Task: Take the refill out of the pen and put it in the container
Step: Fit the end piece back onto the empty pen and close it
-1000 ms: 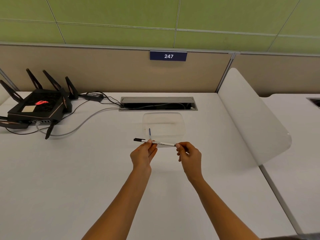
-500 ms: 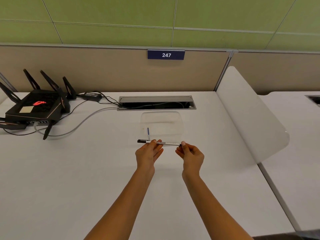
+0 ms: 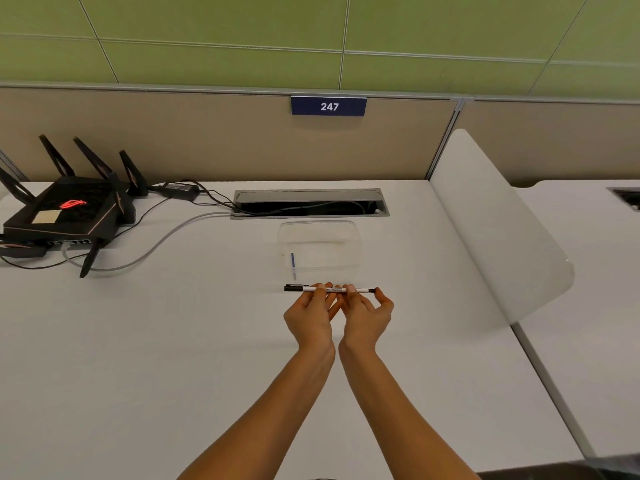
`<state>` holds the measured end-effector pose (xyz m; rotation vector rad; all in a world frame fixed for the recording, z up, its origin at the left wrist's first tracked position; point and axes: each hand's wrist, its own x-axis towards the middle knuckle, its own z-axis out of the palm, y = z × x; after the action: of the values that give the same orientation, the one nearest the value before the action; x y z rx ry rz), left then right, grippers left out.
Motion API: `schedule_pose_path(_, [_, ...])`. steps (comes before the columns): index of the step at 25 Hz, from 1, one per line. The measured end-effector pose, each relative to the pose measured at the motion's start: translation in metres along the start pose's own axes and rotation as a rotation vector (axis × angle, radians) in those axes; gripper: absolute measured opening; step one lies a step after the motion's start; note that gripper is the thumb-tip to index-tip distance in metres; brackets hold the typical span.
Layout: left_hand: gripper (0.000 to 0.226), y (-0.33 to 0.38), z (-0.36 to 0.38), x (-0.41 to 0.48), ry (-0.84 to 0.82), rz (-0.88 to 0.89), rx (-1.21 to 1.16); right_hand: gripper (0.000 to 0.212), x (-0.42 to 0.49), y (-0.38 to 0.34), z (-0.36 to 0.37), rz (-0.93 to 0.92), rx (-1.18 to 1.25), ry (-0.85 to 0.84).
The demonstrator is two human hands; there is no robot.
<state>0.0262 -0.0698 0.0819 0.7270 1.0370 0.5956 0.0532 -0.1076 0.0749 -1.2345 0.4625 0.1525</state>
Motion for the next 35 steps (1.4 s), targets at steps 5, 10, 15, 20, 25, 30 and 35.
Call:
schedule_pose_path(5, [0.017,0.001,0.004,-0.002,0.032,-0.009,-0.027,0.033,0.006,0.001,0.004,-0.029,-0.038,-0.003])
schedule_pose_path(10, [0.015,0.01,0.001,0.006,-0.005,-0.037,-0.041,0.032,0.008,-0.004,0.005,0.001,0.022,-0.061])
schedule_pose_path(15, [0.01,0.017,-0.006,0.028,-0.077,-0.057,0.072,0.023,0.021,-0.002,-0.016,0.066,-0.052,-0.094])
schedule_pose_path(20, [0.014,0.018,-0.013,0.048,-0.106,-0.043,0.204,0.013,0.036,0.001,-0.035,-0.094,-0.479,-0.202])
schedule_pose_path(25, [0.013,0.013,-0.014,0.06,-0.138,-0.044,0.318,0.01,0.046,0.003,-0.036,-0.299,-0.913,-0.367])
schedule_pose_path(30, [0.02,0.005,-0.017,0.07,-0.19,-0.081,0.447,0.013,0.047,0.009,-0.027,-0.353,-1.085,-0.479])
schedule_pose_path(35, [0.022,-0.002,-0.013,0.081,-0.226,-0.128,0.585,0.018,0.053,0.02,-0.015,-0.365,-1.149,-0.51])
